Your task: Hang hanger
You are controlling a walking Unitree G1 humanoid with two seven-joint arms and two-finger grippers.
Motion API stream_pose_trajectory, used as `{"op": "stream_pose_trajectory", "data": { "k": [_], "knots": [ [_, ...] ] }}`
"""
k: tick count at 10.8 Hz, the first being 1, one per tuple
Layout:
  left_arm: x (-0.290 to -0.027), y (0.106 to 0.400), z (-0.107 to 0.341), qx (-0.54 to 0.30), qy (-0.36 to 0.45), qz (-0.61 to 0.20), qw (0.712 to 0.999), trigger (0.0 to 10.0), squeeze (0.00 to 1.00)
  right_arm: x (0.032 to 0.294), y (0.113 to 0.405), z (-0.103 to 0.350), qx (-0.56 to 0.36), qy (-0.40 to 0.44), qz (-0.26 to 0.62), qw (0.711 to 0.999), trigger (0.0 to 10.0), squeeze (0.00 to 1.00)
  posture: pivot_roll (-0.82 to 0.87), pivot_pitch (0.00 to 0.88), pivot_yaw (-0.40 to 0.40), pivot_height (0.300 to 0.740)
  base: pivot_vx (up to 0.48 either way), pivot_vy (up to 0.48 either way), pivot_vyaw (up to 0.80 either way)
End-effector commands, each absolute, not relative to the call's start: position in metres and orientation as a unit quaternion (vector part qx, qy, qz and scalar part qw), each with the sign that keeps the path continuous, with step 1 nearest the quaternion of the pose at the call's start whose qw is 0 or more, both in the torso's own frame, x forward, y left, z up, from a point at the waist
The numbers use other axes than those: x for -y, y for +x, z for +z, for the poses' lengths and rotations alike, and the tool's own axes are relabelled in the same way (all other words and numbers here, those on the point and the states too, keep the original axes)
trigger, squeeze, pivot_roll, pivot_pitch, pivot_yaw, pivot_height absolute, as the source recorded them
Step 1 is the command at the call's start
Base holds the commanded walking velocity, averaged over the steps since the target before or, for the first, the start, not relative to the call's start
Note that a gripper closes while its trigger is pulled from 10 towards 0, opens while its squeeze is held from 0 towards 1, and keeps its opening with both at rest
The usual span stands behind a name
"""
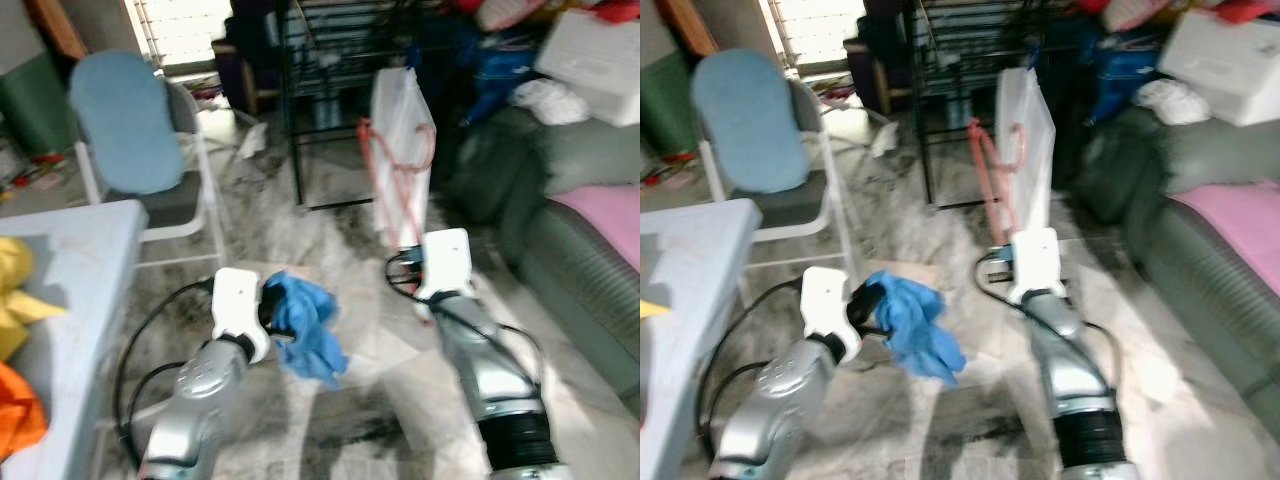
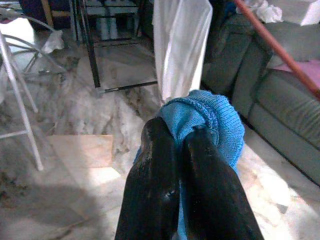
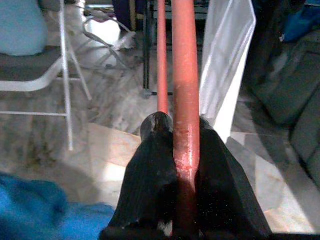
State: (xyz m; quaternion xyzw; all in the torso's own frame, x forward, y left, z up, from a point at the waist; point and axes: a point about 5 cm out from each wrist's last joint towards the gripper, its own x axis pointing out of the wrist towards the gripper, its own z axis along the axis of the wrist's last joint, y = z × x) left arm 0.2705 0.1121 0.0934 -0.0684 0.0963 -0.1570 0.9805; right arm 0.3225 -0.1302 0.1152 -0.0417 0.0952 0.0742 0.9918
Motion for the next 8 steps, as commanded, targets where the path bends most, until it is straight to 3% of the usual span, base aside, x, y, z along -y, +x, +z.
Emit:
{"op": "stream_pose_trajectory", "data": {
  "k": [1,6,8],
  "knots": [
    [-0.1115,0.2711,0.1034,-0.075,-0.073,-0.161,0.981,10.0,0.0,0.1314,0.3242,0.118,-0.089,-0.043,0.072,0.993,10.0,0.0,0.01,0.005,0.05,0.74,0.0,-0.262,0.0],
    [-0.1139,0.2733,0.1015,-0.079,-0.065,-0.152,0.983,10.0,0.0,0.1284,0.3249,0.1188,-0.086,-0.048,0.084,0.992,10.0,0.0,0.01,0.0,0.046,0.74,0.0,-0.394,0.0],
    [-0.1148,0.2747,0.1018,-0.078,-0.067,-0.139,0.985,10.0,0.0,0.1279,0.3232,0.1172,-0.091,-0.049,0.092,0.99,10.0,0.0,0.01,0.0,0.05,0.74,0.0,0.0,0.0]
  ]
}}
